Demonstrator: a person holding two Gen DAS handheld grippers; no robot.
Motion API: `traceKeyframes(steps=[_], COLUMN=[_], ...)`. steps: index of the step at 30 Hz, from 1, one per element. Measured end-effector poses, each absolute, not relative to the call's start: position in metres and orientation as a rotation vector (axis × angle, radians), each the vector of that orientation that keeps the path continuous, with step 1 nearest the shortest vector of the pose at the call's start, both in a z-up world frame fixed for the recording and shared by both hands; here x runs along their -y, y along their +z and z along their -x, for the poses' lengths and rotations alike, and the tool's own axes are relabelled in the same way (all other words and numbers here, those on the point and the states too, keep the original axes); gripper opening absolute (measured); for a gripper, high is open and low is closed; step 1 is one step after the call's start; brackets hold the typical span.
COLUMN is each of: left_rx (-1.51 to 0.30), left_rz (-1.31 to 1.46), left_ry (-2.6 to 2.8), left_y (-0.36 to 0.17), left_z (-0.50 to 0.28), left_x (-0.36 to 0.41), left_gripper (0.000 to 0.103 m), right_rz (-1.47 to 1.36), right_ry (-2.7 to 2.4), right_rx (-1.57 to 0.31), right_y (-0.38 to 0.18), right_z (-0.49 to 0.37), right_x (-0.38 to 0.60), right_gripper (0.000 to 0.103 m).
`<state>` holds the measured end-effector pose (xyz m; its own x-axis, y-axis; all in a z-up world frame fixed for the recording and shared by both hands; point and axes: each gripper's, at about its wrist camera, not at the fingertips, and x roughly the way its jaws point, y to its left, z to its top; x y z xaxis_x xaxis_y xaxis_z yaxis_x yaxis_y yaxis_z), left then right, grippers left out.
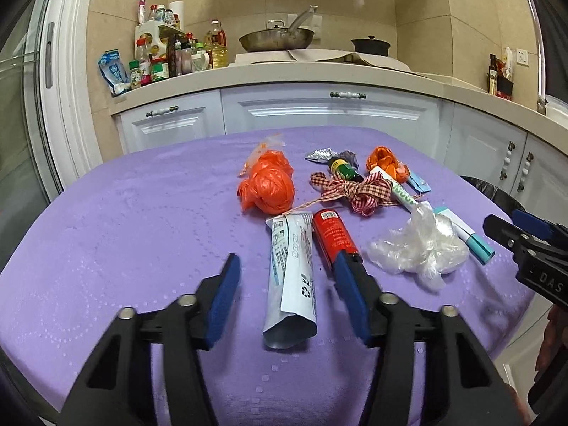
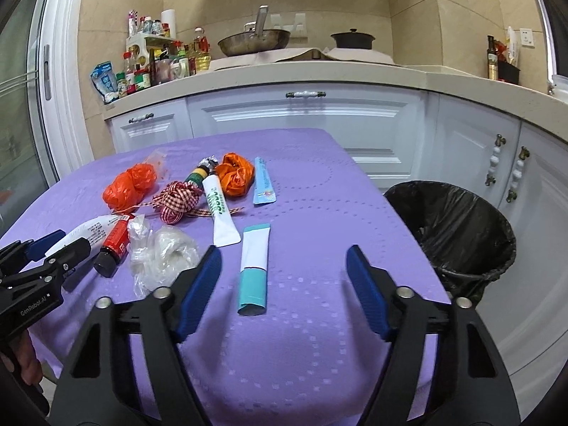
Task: Collect trash
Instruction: 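Grasp the white tube with the left tool while the right tool grasps the teal tube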
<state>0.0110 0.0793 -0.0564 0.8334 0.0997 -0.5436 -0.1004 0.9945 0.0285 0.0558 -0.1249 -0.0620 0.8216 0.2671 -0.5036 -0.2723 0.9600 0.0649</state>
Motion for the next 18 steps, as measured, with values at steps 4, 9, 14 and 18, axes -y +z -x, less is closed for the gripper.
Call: traceKeyframes(steps=[4,9,14,18], left_rx=[-0.585,-0.595,-0.590,-0.588], left_rz=[0.000,0.003,0.006,0.010], left_ry=[0.092,0.087,0.087,0.089], left_y=[-0.059,-0.062,-0.060,-0.059], left_z=[-0.011,-0.010,-0.008,-0.003], left_x=[-0.080,-0.081,-0.083,-0.084], left_gripper=[0.023,0.017,0.013,0.011], right_rz=[0.008,0.020,0.048,0.057], right_ry=[0.302,0.327,0.348,0.355], right_rx=[-0.545,-0.567,-0.592,-0.603], right_y=[-0.065,-0.070,-0.076,-0.081], right_z=[-0.060,-0.064,-0.065,-0.064], right_x=[0.120,0.114,0.107,0.106], right_gripper=[0.063,0.052,0.034,0.017])
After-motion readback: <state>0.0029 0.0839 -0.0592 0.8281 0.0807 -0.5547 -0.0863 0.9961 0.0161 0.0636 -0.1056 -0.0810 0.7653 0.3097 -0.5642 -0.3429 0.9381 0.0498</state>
